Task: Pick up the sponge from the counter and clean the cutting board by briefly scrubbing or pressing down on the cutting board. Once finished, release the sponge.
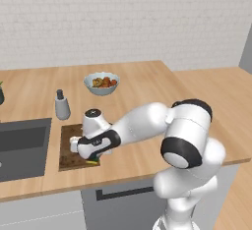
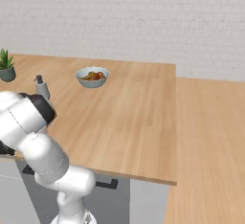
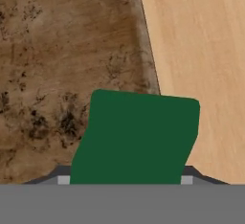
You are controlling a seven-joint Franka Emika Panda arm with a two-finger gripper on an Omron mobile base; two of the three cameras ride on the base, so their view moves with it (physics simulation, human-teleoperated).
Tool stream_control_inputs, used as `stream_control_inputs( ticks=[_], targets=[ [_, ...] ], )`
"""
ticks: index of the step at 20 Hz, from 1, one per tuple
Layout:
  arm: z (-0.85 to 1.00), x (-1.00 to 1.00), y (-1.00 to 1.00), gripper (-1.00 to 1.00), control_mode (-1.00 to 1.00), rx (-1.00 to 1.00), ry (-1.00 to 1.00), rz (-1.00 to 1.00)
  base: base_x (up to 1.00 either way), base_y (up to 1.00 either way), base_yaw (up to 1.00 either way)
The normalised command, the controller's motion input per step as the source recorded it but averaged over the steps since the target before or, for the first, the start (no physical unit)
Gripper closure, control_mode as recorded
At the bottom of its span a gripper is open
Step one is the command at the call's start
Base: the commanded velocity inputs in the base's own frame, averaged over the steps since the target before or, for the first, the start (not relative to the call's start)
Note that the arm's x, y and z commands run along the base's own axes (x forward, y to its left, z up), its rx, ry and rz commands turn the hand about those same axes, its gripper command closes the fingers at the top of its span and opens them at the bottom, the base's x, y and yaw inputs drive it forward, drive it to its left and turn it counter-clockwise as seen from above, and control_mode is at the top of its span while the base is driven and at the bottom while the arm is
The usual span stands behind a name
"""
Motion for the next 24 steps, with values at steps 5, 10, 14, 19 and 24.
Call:
stream_control_inputs(
  ticks=[5,10,14,19,24],
  targets=[
    [-0.37,0.23,0.04,1.0,-1.0,0.0,-0.01,-0.02,0.0,0.0,0.0],
    [-0.19,0.24,0.0,1.0,-1.0,0.0,0.0,0.0,0.0,0.0,0.0],
    [-0.04,0.32,0.0,1.0,-1.0,0.0,0.0,0.0,0.0,0.0,0.0],
    [-0.19,0.34,0.0,1.0,-1.0,0.0,-0.04,0.0,0.0,0.0,0.0],
    [-0.23,0.38,-0.01,1.0,-1.0,0.0,-0.1,0.0,0.0,0.0,0.0]
  ],
)
